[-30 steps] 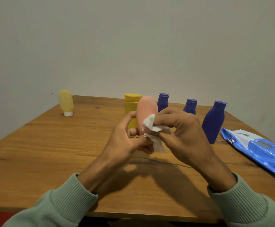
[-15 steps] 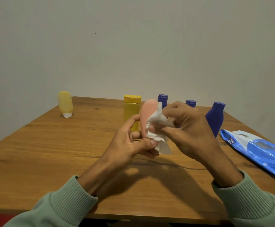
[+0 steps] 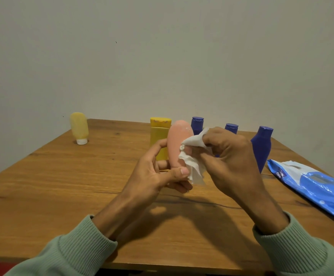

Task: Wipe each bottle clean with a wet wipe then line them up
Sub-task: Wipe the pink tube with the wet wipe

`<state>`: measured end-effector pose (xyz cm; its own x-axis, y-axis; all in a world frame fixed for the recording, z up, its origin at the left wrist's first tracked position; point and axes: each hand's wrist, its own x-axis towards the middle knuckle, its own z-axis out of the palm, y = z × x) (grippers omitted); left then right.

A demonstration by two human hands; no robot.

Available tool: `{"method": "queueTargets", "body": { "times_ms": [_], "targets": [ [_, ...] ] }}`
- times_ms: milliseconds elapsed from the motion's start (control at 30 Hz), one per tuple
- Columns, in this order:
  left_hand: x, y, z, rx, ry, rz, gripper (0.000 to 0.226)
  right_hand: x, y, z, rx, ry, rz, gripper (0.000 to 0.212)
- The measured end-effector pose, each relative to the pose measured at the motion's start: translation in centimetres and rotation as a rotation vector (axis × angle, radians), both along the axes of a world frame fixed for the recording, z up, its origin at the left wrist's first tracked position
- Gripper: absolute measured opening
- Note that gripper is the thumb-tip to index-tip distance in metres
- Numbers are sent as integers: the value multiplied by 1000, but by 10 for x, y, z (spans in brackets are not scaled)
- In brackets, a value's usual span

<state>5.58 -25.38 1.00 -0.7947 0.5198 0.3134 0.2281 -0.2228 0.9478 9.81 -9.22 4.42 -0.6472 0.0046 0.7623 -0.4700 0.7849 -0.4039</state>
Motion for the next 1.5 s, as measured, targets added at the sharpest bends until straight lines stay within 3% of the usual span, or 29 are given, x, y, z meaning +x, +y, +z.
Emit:
{"method": "queueTargets", "body": {
  "times_ms": [100,267,433,667,900,1200,1500],
  "targets": [
    [-3,-1,-1,44,-26,17,70,2,0,2,5,-71,70,14],
    [2,1,0,11,-26,-59,65,0,3,4,-72,29,19,15],
    [-2,-2,1,97,-88,-34,63,4,6,8,-69,-153,124,13],
    [2,-1,-2,-29,-43,-158,64,1,11,7,-238,1,54,18],
    [-3,-2,-2,49,-103,-159,67,5,10,12,-107,-199,151,18],
    [0,-6,0,-114,-50,-251,70,1,13,9,-257,10,16,17],
    [1,-2,-3,-217,101,-139,64,1,14,10,-183,-5,8,14]
  ]
}}
